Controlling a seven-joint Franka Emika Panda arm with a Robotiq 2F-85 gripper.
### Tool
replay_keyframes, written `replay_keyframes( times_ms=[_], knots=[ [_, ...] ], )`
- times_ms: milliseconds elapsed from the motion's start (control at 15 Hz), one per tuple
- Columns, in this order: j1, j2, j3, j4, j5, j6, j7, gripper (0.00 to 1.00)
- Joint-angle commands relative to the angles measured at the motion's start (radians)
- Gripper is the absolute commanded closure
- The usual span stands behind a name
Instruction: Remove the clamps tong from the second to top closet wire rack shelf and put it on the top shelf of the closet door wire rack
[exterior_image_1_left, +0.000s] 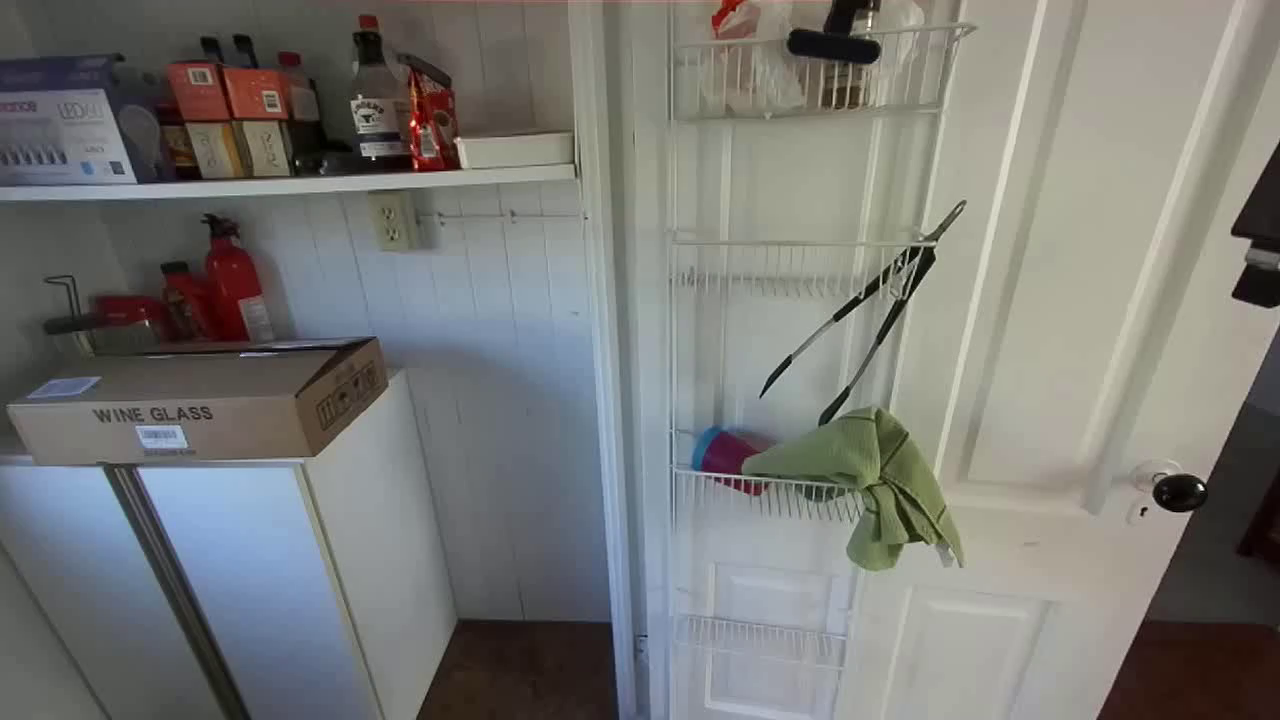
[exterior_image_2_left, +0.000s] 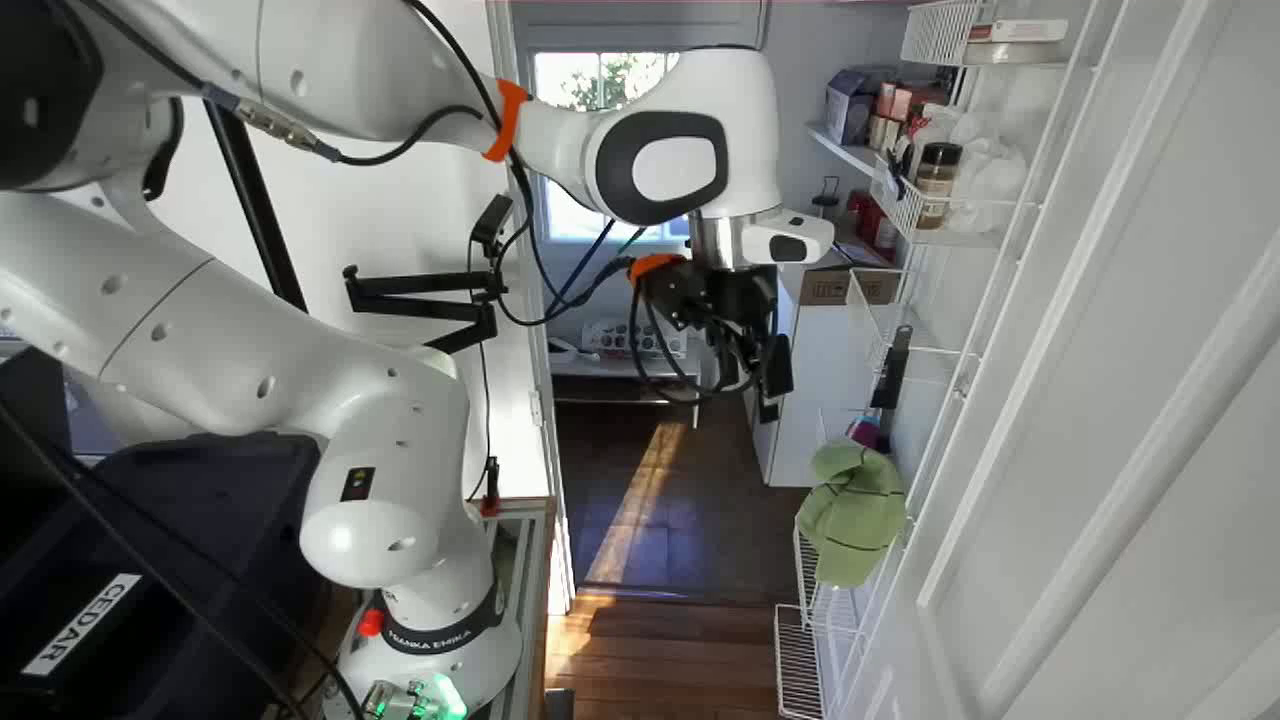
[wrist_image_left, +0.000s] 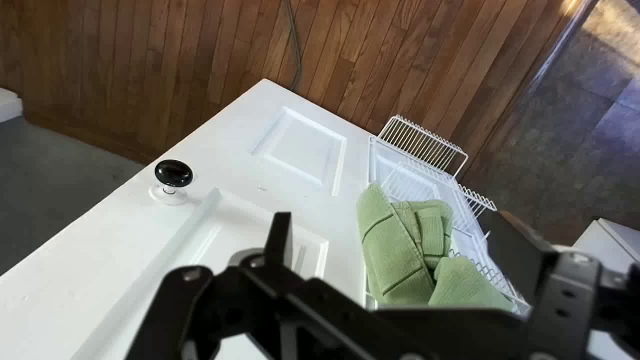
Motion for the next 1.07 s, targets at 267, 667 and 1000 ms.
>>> replay_keyframes(
  times_ms=[267, 667, 1000],
  knots=[
    [0.005, 0.038, -0.027, 0.008, 0.013, 0.024, 0.032, 0.00],
    [0.043, 0.201, -0.165, 0.103, 0.256, 0.182, -0.013, 0.00],
    [0.106, 0.332, -0.218, 0.211, 0.520, 0.294, -0.026, 0.00]
  ],
)
